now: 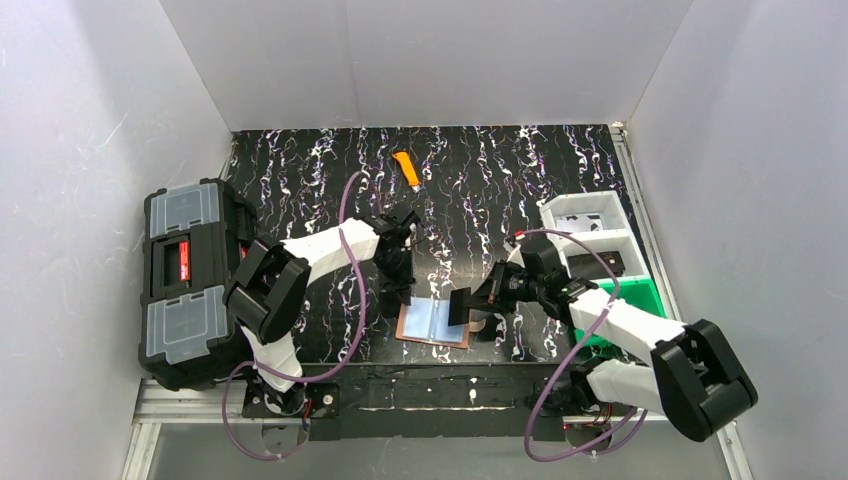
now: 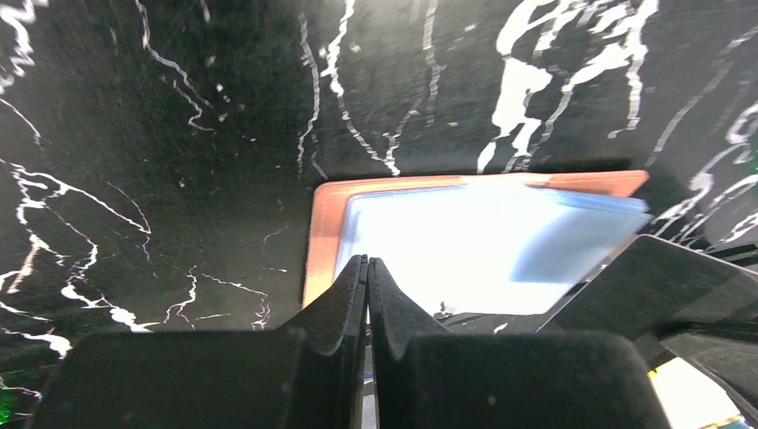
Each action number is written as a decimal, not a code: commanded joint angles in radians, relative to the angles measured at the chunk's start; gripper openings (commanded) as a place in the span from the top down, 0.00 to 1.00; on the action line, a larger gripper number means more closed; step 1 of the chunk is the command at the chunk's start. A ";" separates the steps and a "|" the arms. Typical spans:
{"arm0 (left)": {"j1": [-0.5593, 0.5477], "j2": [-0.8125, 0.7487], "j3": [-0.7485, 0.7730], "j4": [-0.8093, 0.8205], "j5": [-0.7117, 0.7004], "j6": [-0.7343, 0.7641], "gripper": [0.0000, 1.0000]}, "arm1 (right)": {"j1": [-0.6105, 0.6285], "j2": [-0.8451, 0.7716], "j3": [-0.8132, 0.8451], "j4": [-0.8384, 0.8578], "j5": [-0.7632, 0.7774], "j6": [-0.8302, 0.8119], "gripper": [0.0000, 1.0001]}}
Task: Take the credit cards out of the card holder
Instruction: Remove the credit card from the card holder, then place the credit card in the storage box.
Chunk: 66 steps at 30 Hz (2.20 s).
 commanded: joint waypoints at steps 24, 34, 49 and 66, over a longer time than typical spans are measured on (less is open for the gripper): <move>-0.019 -0.202 0.171 -0.059 0.173 0.224 0.02 | -0.315 -0.352 0.294 -0.823 0.436 0.009 0.99; -0.018 -0.205 0.145 -0.028 0.227 0.218 0.02 | -0.702 -0.194 0.498 -0.893 0.510 -0.103 0.99; -0.018 -0.227 0.110 -0.045 0.222 0.219 0.02 | -0.896 0.039 0.506 -0.680 0.426 -0.064 0.99; -0.018 -0.242 0.100 -0.065 0.199 0.220 0.02 | -0.901 0.104 0.513 -0.673 0.361 -0.078 0.72</move>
